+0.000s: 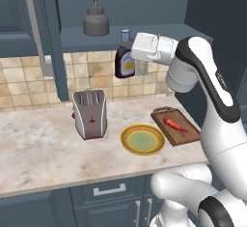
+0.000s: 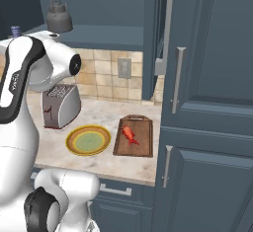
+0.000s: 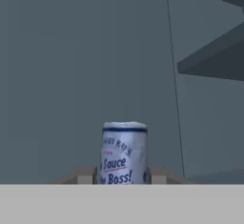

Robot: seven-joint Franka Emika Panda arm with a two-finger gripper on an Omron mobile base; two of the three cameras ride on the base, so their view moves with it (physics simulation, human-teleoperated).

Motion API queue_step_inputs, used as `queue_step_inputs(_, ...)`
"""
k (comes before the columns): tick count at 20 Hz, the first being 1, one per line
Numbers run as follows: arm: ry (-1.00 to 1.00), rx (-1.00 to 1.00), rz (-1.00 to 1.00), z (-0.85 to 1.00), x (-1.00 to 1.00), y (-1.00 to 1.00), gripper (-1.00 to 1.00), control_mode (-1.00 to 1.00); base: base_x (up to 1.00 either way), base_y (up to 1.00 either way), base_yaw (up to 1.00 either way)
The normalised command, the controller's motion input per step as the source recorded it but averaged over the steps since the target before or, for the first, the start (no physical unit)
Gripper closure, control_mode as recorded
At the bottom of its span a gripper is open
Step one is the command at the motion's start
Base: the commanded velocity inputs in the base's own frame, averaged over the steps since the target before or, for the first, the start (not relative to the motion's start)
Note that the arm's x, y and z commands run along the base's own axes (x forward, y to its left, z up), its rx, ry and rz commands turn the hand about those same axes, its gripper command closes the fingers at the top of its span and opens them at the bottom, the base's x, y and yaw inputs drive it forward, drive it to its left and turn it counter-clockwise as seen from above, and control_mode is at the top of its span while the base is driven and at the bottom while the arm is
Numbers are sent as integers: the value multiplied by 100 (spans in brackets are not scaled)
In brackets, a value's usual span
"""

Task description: Pick the fish from the plate and place it on the cutting board. Then pick the condiment bottle from the cabinet and place it next to the cutting board.

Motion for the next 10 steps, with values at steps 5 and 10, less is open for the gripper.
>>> queue_step_inputs(5, -3, 2, 8, -36, -20, 0, 100, -100, 0, 0, 0)
queue_step_inputs(10, -5, 2, 9, -37, -23, 0, 100, -100, 0, 0, 0)
